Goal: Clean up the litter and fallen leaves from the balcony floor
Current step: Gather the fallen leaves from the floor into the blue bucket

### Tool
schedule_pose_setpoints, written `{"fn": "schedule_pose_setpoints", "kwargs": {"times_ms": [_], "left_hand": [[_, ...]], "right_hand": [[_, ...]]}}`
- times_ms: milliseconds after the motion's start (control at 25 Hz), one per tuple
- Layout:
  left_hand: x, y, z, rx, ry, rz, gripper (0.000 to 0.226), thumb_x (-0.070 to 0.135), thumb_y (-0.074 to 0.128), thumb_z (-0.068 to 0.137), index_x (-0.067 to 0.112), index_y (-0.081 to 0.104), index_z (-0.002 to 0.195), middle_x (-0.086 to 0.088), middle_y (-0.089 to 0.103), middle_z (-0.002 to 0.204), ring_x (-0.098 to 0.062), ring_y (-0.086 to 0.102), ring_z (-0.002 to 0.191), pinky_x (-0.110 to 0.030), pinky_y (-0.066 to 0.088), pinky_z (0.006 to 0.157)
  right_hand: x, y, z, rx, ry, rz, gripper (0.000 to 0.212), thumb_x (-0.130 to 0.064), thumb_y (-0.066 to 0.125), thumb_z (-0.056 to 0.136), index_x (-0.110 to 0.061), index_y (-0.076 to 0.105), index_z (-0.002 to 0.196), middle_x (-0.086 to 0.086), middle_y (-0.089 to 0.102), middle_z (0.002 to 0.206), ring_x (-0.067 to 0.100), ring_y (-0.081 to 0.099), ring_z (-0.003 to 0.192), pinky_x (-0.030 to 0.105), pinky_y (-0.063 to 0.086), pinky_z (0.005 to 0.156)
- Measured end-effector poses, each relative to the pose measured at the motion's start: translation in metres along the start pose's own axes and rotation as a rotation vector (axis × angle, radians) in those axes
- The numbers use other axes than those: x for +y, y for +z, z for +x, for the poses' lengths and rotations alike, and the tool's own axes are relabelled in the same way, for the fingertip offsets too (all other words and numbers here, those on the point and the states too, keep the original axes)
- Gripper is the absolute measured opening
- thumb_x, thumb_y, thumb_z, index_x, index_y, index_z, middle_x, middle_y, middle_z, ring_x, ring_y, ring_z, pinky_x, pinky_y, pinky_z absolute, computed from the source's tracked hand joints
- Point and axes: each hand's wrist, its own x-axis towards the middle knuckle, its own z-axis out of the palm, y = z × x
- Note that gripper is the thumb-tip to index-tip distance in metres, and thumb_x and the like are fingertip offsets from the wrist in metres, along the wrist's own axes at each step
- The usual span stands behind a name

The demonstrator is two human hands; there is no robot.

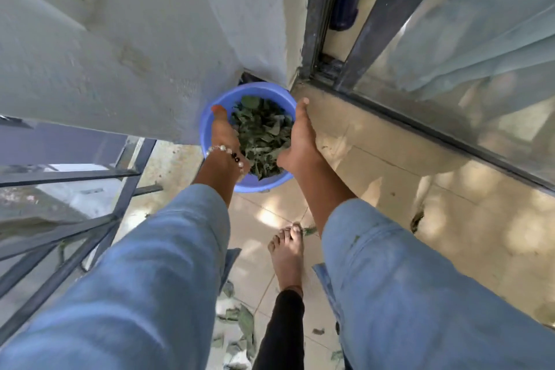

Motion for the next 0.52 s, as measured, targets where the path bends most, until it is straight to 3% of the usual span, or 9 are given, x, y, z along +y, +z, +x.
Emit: {"fn": "schedule_pose_setpoints", "kwargs": {"times_ms": [80, 120, 240, 280, 400, 480, 520], "left_hand": [[-0.003, -0.002, -0.01, 0.018, -0.013, -0.021, 0.083, 0.08, 0.029, 0.084, 0.019, 0.049, 0.137, -0.012, 0.05, 0.142, -0.032, 0.051, 0.125, -0.048, 0.041, 0.105], [-0.007, -0.001, -0.02, 0.063, 0.005, -0.034, 0.082, 0.077, 0.029, 0.087, 0.019, 0.04, 0.144, -0.01, 0.041, 0.149, -0.03, 0.044, 0.133, -0.044, 0.036, 0.108], [-0.022, 0.008, -0.046, 0.172, 0.067, -0.014, 0.079, 0.07, 0.029, 0.091, 0.019, 0.024, 0.152, -0.002, 0.026, 0.157, -0.022, 0.026, 0.144, -0.036, 0.026, 0.111], [-0.03, 0.014, -0.053, 0.149, 0.102, 0.016, 0.082, 0.072, 0.029, 0.09, 0.021, 0.022, 0.153, 0.0, 0.022, 0.159, -0.02, 0.022, 0.146, -0.037, 0.022, 0.113], [-0.059, 0.032, -0.073, 0.103, 0.292, 0.204, 0.075, 0.066, 0.035, 0.093, 0.015, 0.035, 0.149, -0.005, 0.034, 0.154, -0.024, 0.032, 0.142, -0.039, 0.026, 0.116], [-0.083, 0.045, -0.089, 0.074, 0.398, 0.318, 0.062, 0.052, 0.041, 0.097, 0.008, 0.047, 0.141, -0.011, 0.049, 0.144, -0.028, 0.047, 0.131, -0.033, 0.042, 0.104], [-0.098, 0.056, -0.103, 0.029, 0.397, 0.385, 0.057, 0.048, 0.04, 0.099, 0.006, 0.051, 0.137, -0.011, 0.053, 0.139, -0.028, 0.052, 0.126, -0.026, 0.049, 0.09]], "right_hand": [[0.0, -0.012, -0.002, -0.069, 0.023, 0.014, 0.116, -0.091, 0.06, 0.044, -0.027, 0.043, 0.14, 0.008, 0.049, 0.142, 0.032, 0.053, 0.123, 0.06, 0.037, 0.103], [0.0, -0.018, -0.006, -0.098, 0.038, 0.04, 0.121, -0.092, 0.057, 0.043, -0.029, 0.037, 0.144, 0.007, 0.041, 0.148, 0.032, 0.047, 0.129, 0.059, 0.034, 0.107], [0.001, -0.046, -0.033, -0.214, 0.051, 0.209, 0.107, -0.083, 0.038, 0.075, -0.014, 0.012, 0.153, 0.011, 0.014, 0.159, 0.029, 0.019, 0.145, 0.047, 0.018, 0.118], [0.001, -0.059, -0.046, -0.265, 0.036, 0.274, 0.103, -0.079, 0.035, 0.08, -0.007, 0.014, 0.151, 0.014, 0.016, 0.158, 0.029, 0.018, 0.145, 0.043, 0.017, 0.119], [0.007, -0.11, -0.084, -0.268, -0.082, 0.356, 0.084, -0.069, 0.034, 0.089, 0.0, 0.044, 0.137, 0.016, 0.052, 0.138, 0.026, 0.051, 0.127, 0.038, 0.04, 0.106], [0.017, -0.151, -0.103, -0.131, -0.151, 0.363, 0.072, -0.065, 0.034, 0.092, -0.005, 0.055, 0.126, 0.012, 0.062, 0.126, 0.024, 0.061, 0.114, 0.036, 0.047, 0.096], [0.022, -0.179, -0.116, -0.053, -0.176, 0.368, 0.068, -0.064, 0.034, 0.092, -0.008, 0.057, 0.122, 0.01, 0.064, 0.123, 0.024, 0.061, 0.112, 0.037, 0.048, 0.094]]}}
